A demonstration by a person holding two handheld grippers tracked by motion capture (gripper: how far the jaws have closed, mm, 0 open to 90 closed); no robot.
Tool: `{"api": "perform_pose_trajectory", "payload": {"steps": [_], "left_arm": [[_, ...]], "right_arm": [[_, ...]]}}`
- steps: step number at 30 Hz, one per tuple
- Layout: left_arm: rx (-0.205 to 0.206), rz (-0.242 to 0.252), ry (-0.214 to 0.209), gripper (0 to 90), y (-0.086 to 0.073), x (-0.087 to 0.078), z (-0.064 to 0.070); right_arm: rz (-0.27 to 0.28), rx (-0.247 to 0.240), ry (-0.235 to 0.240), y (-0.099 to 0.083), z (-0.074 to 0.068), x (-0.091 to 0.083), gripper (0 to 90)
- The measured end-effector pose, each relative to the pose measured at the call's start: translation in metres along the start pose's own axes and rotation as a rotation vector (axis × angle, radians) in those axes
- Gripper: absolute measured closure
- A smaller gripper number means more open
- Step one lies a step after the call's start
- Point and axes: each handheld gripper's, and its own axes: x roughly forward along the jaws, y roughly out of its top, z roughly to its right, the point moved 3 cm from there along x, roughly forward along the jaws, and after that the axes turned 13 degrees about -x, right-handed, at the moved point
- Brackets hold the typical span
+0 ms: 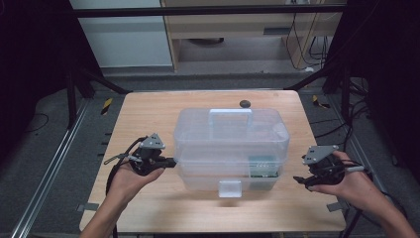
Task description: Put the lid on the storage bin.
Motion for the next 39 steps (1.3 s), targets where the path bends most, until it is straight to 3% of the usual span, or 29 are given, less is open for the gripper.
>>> {"api": "perform_pose_trajectory", "payload": {"steps": [2,3,18,35,39], "left_arm": [[0.016,0.012,0.009,90.0,-0.001,0.002,-0.002],[-0.005,-0.002,0.002,90.0,-0.005,0.002,0.0],[-0.006,-0.003,0.002,90.0,-0.023,0.012,0.001],[-0.011,-0.001,-0.01,90.0,-0.028,0.013,0.001],[0.011,-0.045,0.055,90.0,-0.03,0.009,-0.009]], "right_arm": [[0.002,0.005,0.003,-0.001,-0.001,0.002,26.2],[0.0,0.005,0.005,-0.001,-0.001,0.003,26.3],[-0.001,0.015,0.012,-0.006,-0.004,0.007,26.3],[-0.004,0.022,0.012,-0.007,-0.003,0.011,26.3],[-0.007,0.026,0.007,-0.008,-0.002,0.011,26.3]]}}
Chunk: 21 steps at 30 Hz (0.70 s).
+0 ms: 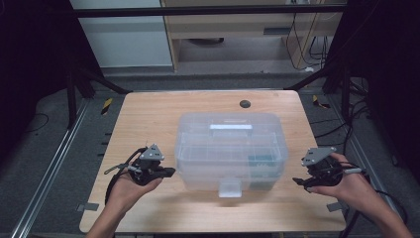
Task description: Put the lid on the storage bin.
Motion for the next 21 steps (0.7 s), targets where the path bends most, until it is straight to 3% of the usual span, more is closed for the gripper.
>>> {"api": "perform_pose_trajectory", "payload": {"steps": [4,8,16,18,21], "left_arm": [[-0.022,-0.006,0.095,90.0,-0.003,-0.011,-0.024],[-0.035,-0.008,0.153,90.0,-0.006,-0.017,-0.042],[-0.036,-0.024,0.217,89.8,-0.005,-0.007,-0.061],[-0.045,-0.002,0.231,79.8,-0.003,-0.004,-0.065],[-0.075,0.05,0.284,50.8,0.001,0.003,-0.074]], "right_arm": [[-0.004,0.01,-0.017,0.0,0.002,0.001,26.3],[-0.018,0.016,-0.032,-0.002,0.005,0.006,26.3],[-0.049,0.078,-0.105,-0.004,0.021,0.019,24.7],[-0.052,0.102,-0.128,-0.005,0.027,0.023,24.6],[-0.063,0.139,-0.154,-0.005,0.035,0.029,24.6]]}}
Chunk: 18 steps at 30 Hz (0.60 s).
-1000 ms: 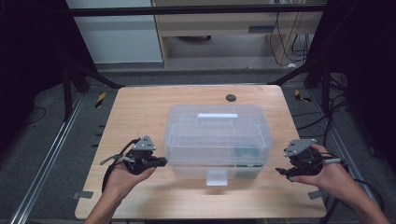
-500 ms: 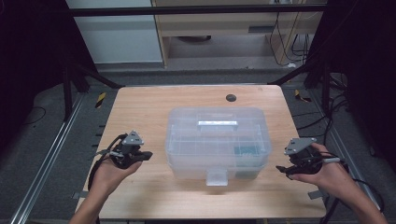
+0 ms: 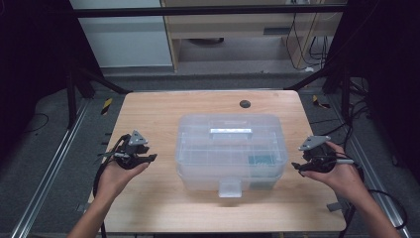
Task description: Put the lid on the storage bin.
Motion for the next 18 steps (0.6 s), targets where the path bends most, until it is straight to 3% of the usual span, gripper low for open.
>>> {"api": "perform_pose_trajectory", "payload": {"steps": [2,6,11,14,18], "left_arm": [[-0.039,0.029,0.016,34.7,0.003,0.009,-0.007],[-0.087,0.023,0.047,18.4,0.004,0.028,-0.019],[-0.129,-0.018,0.072,9.9,-0.001,0.051,-0.03],[-0.139,-0.036,0.094,7.5,-0.005,0.062,-0.037],[-0.18,-0.059,0.075,5.6,-0.013,0.077,-0.041]], "right_arm": [[-0.004,0.032,-0.021,0.001,0.006,0.006,24.5],[-0.004,0.106,-0.061,0.003,0.02,0.021,24.5],[-0.005,0.2,-0.09,0.001,0.035,0.044,24.5],[-0.019,0.23,-0.104,-0.001,0.039,0.058,24.7],[0.006,0.309,-0.085,-0.006,0.045,0.074,24.4]]}}
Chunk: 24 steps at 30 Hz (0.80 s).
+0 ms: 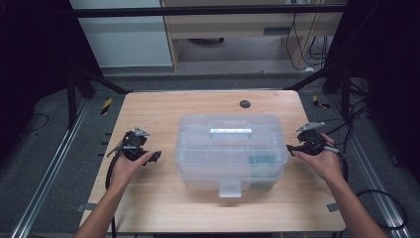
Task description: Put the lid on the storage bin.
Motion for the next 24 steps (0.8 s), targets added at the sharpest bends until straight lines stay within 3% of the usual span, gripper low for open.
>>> {"api": "perform_pose_trajectory", "payload": {"steps": [3,11,15,16,19,21,24], "left_arm": [[-0.008,-0.022,0.009,5.5,-0.003,0.01,-0.001],[-0.039,-0.016,0.01,5.0,-0.006,0.024,-0.004],[-0.063,0.011,0.003,2.4,-0.008,0.028,-0.005],[-0.076,0.049,0.013,2.0,-0.01,0.03,-0.005],[-0.075,0.12,0.003,0.0,-0.014,0.032,-0.005],[-0.083,0.129,-0.002,0.0,-0.016,0.032,-0.005],[-0.084,0.13,-0.001,0.0,-0.016,0.031,-0.005]], "right_arm": [[0.006,0.043,-0.005,-0.004,0.004,0.01,23.1],[0.033,0.134,0.021,-0.011,0.005,0.028,20.5],[0.043,0.144,0.029,-0.015,0.0,0.035,20.0],[0.067,0.174,0.04,-0.017,-0.001,0.037,19.8],[0.097,0.207,0.042,-0.02,-0.002,0.038,15.7],[0.135,0.217,0.018,-0.023,-0.005,0.04,12.2],[0.107,0.252,-0.015,-0.022,-0.011,0.04,3.3]]}}
